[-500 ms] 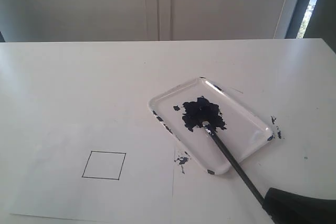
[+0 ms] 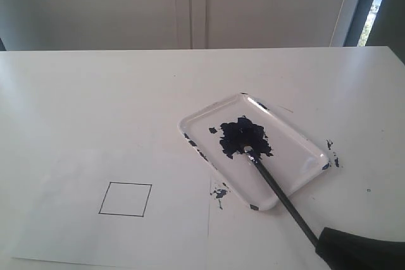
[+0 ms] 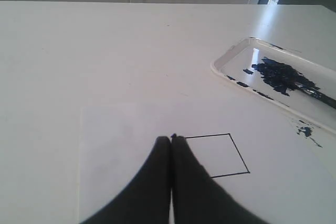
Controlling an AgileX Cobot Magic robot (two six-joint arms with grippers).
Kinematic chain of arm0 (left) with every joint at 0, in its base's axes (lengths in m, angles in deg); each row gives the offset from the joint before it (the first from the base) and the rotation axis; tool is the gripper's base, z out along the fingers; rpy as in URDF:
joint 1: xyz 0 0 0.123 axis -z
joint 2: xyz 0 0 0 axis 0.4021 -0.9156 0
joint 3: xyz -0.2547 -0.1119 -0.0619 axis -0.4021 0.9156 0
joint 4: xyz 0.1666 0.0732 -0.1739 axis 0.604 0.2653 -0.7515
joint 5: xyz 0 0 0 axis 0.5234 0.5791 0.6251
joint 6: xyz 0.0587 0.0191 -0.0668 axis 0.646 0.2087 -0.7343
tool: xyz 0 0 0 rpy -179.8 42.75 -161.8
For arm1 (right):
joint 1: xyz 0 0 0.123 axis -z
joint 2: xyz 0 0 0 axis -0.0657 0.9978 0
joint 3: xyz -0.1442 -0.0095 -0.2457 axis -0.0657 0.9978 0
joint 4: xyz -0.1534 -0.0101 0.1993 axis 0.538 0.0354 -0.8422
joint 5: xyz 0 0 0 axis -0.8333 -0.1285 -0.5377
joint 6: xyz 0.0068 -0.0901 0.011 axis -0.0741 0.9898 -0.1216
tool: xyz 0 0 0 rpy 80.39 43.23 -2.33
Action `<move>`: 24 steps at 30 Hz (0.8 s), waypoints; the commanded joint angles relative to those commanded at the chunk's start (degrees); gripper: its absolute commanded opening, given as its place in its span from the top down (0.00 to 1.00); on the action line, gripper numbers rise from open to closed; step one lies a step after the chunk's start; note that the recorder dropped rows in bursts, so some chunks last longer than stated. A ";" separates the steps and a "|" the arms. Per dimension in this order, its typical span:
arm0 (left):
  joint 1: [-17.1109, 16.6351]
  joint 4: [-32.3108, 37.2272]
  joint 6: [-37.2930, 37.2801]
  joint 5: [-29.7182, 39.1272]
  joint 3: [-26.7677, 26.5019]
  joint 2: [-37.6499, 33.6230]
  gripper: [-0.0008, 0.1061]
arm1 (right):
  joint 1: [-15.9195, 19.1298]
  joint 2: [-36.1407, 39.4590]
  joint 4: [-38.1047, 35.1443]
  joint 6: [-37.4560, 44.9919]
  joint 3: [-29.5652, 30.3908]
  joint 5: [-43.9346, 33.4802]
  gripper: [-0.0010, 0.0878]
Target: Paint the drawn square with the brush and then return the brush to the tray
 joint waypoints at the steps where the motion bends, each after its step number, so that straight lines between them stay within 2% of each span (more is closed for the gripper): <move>1: 0.00 0.00 0.00 0.00 0.00 0.00 0.99 | 0.00 0.00 -0.30 0.00 0.00 0.64 0.99; 4: 0.00 0.00 0.00 0.00 0.00 0.00 0.99 | 0.00 0.00 -1.90 0.00 0.00 -0.97 0.99; 9: 0.00 0.00 0.00 0.00 0.00 0.00 0.99 | 0.00 0.00 -6.36 0.00 -1.56 -10.98 0.99; 13: 0.00 0.00 0.00 0.00 0.00 0.00 0.99 | 0.00 0.00 -6.33 1.40 -7.96 -20.24 0.99; 16: 0.00 0.00 0.00 0.00 0.00 0.00 0.99 | 0.00 2.02 -4.01 2.17 -12.41 -23.68 0.99; 18: 0.00 0.00 0.00 0.00 0.00 0.00 0.99 | 0.00 6.54 -3.31 3.01 -15.10 -25.34 0.99; 20: 0.00 0.00 0.00 0.00 0.00 0.00 0.99 | 0.00 14.89 -3.31 3.61 -17.69 -28.34 0.99; 24: 0.00 0.00 0.00 0.00 0.00 0.00 0.99 | 0.00 33.14 -3.31 5.64 -22.00 -29.57 0.99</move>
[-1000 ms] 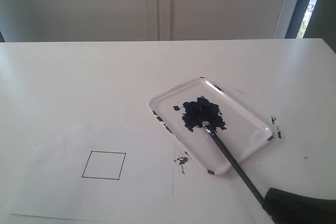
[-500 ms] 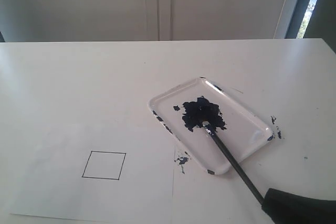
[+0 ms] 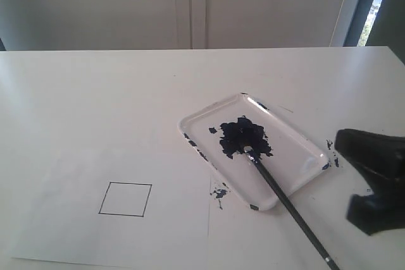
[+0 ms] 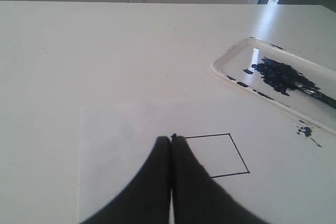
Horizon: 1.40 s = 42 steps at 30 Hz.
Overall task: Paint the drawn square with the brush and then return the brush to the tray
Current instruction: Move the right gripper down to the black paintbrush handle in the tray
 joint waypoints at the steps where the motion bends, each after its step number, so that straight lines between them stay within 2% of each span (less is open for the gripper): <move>1: 0.00 0.00 0.00 0.00 0.00 0.00 0.99 | 0.00 3.48 0.00 0.95 -0.66 -0.86 0.99; 6: 0.00 0.00 0.00 0.00 0.00 0.00 0.99 | 0.00 17.48 0.00 1.08 -5.04 -5.85 0.99; 9: 0.00 0.00 0.00 0.00 0.00 0.00 0.99 | 0.00 22.61 0.00 1.08 -7.97 -7.85 0.99; 15: 0.00 0.00 0.00 0.00 0.00 0.00 0.99 | 0.00 27.99 0.95 1.08 -12.60 -10.74 0.99; 17: 0.00 0.00 0.00 0.00 0.00 0.00 0.99 | 0.00 28.93 0.81 1.08 -13.61 -10.74 0.95; 20: 0.00 0.00 0.00 0.00 0.00 0.00 0.99 | 0.00 30.34 1.05 1.08 -14.50 -10.24 0.80; 25: 0.00 0.00 0.00 0.00 0.00 0.00 0.99 | 0.13 33.44 1.27 3.26 -15.54 -10.01 0.38; 27: 0.00 0.00 0.00 0.00 0.00 0.00 0.99 | 0.13 34.96 1.27 5.17 -15.92 -10.01 0.28; 29: 0.00 0.00 0.00 0.00 0.00 0.00 0.99 | 0.13 36.41 1.27 6.15 -16.21 -10.01 0.28; 36: 0.00 0.00 0.00 0.00 0.00 0.00 0.99 | 0.21 41.73 1.61 6.66 -16.77 -11.64 0.39; 39: 0.00 0.00 0.00 0.00 0.00 0.00 0.99 | 0.21 42.31 -2.61 7.92 -16.77 -11.79 0.39; 42: 0.00 0.00 0.00 0.00 0.00 0.00 0.99 | 0.21 42.31 -10.23 14.28 -16.77 -12.94 0.39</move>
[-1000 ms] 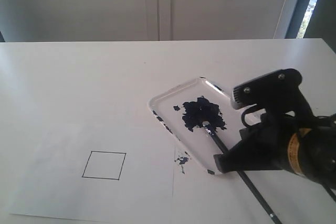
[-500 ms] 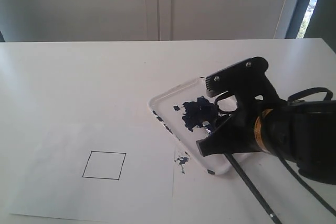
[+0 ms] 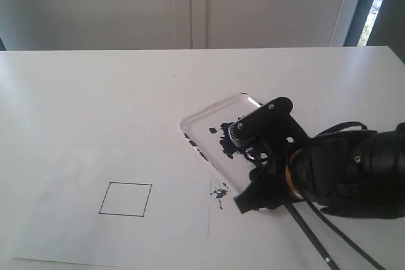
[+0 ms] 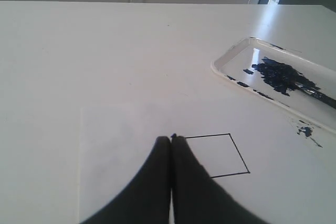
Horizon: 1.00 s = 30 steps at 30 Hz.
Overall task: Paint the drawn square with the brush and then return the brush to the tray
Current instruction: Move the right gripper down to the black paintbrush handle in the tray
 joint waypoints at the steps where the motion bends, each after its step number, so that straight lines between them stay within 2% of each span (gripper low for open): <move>1: 0.00 0.00 0.00 0.00 0.00 0.00 0.99 | 0.00 0.00 -3.34 2.94 0.00 -0.91 0.39; 4: 0.00 0.00 0.00 0.00 0.00 0.00 0.99 | 0.00 0.00 -11.60 11.79 0.12 -2.92 0.39; 6: 0.00 0.00 0.00 0.00 0.00 0.00 0.99 | 0.00 0.00 -14.42 14.69 0.25 -3.98 0.39; 12: 0.00 0.00 0.00 0.00 0.00 0.00 0.99 | 0.00 0.00 -16.64 14.88 2.53 -4.52 0.39; 22: 0.00 0.00 0.00 0.00 0.00 0.00 0.99 | 0.00 0.00 -17.33 14.88 6.78 -0.16 0.40; 25: 0.00 0.00 0.00 0.00 0.00 0.00 0.99 | 0.00 0.00 -17.33 14.88 6.78 0.17 0.46; 30: 0.00 0.00 0.00 0.00 0.00 0.00 0.99 | 0.00 0.00 -17.33 14.65 6.78 -0.39 0.65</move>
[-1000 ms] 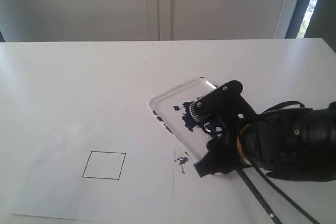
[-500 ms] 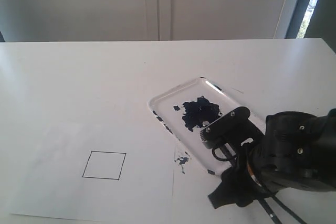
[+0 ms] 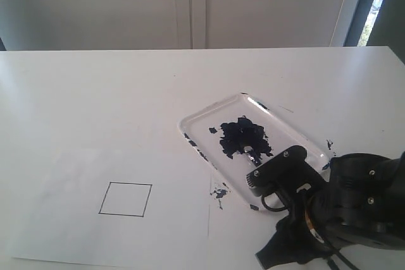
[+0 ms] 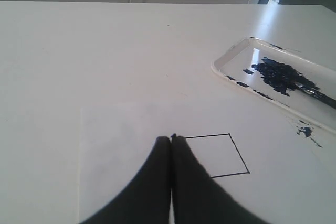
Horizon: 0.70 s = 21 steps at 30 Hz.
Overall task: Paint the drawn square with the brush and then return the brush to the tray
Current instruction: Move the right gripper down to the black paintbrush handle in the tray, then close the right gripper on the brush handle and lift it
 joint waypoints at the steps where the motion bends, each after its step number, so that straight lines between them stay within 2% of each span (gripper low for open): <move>1: 0.00 0.00 0.00 0.00 0.00 0.00 0.99 | 0.00 0.00 0.00 0.00 0.00 -0.40 0.68; 6: 0.00 0.00 0.00 0.00 0.00 0.00 0.99 | 0.00 0.00 0.03 0.00 0.00 -1.92 0.80; 11: 0.00 0.00 0.00 0.00 0.00 0.00 0.99 | 0.00 0.00 0.49 0.00 0.00 -2.20 0.99; 16: 0.00 0.00 0.00 0.00 0.00 0.00 0.99 | 0.00 -1.54 1.50 0.17 -2.18 -8.62 0.99; 21: 0.00 0.00 0.00 0.00 0.00 0.00 0.99 | 0.00 -8.43 3.00 1.19 -6.77 -15.07 0.99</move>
